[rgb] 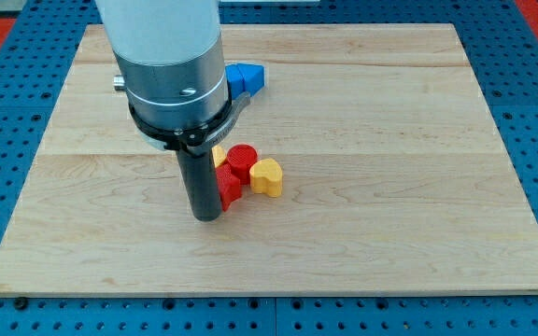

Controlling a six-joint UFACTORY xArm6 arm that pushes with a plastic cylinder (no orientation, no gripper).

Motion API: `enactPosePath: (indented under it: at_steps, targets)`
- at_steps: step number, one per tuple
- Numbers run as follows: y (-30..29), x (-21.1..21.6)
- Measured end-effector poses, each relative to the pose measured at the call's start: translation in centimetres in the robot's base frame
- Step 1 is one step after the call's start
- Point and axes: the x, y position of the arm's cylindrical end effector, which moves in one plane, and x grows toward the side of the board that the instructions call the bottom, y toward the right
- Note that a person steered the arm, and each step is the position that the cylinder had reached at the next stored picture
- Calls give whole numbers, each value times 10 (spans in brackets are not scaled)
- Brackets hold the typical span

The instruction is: Push the red star to the bottom of the red circle

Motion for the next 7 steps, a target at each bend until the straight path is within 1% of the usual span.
enactPosePath:
  at_steps: [1, 2, 3, 4, 5, 7]
  targets:
    - [-70, 18]
    - [-110, -10]
    - [-122, -49]
    - [-71, -61]
    - [-32, -61]
    - [-22, -57]
